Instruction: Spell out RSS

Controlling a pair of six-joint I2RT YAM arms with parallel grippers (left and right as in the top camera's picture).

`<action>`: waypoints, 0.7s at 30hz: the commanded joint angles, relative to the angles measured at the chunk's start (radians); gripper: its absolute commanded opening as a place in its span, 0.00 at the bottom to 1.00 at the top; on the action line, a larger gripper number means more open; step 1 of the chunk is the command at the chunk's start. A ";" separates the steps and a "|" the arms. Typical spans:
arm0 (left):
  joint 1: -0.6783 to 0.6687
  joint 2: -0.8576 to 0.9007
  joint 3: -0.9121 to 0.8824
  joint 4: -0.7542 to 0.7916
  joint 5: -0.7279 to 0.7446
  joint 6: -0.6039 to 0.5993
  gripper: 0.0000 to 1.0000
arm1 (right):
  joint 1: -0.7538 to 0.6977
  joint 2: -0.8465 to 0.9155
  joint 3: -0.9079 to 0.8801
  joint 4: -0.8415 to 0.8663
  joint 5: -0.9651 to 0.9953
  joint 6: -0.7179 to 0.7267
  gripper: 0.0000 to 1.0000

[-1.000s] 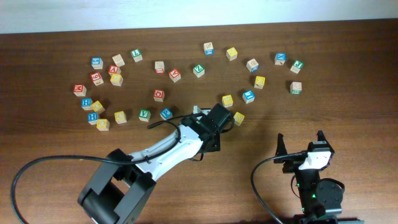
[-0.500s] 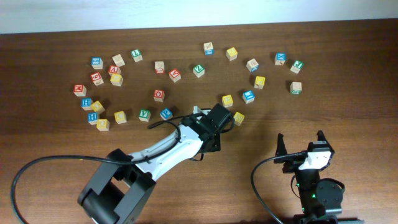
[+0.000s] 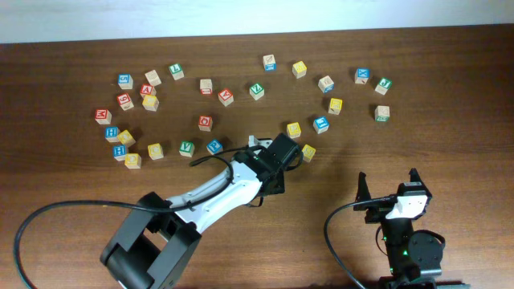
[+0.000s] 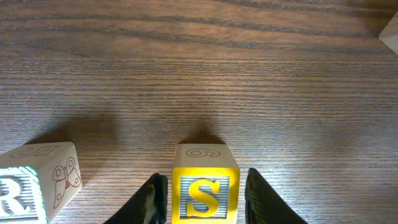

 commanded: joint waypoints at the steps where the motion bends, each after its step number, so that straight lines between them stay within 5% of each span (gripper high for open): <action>1: 0.005 0.005 0.003 0.005 -0.022 -0.010 0.40 | -0.007 -0.006 -0.005 -0.007 0.004 0.004 0.98; 6: 0.081 -0.097 0.104 -0.084 -0.026 0.044 0.49 | -0.007 -0.006 -0.005 -0.007 0.004 0.004 0.98; 9: 0.212 -0.309 0.137 -0.145 -0.026 0.126 0.82 | -0.007 -0.006 -0.005 -0.007 0.004 0.004 0.98; 10: 0.262 -0.369 0.137 -0.177 -0.027 0.126 0.82 | -0.007 -0.006 -0.005 -0.007 0.004 0.004 0.98; 11: 0.322 -0.423 0.137 -0.229 -0.027 0.126 0.96 | -0.007 -0.006 -0.005 -0.007 0.004 0.004 0.98; 18: 0.734 -0.485 0.135 -0.538 -0.047 0.125 0.99 | -0.007 -0.006 -0.005 -0.007 0.004 0.004 0.98; 21: 0.755 -0.485 0.135 -0.554 -0.015 0.125 0.99 | -0.007 -0.006 -0.005 -0.007 0.004 0.004 0.98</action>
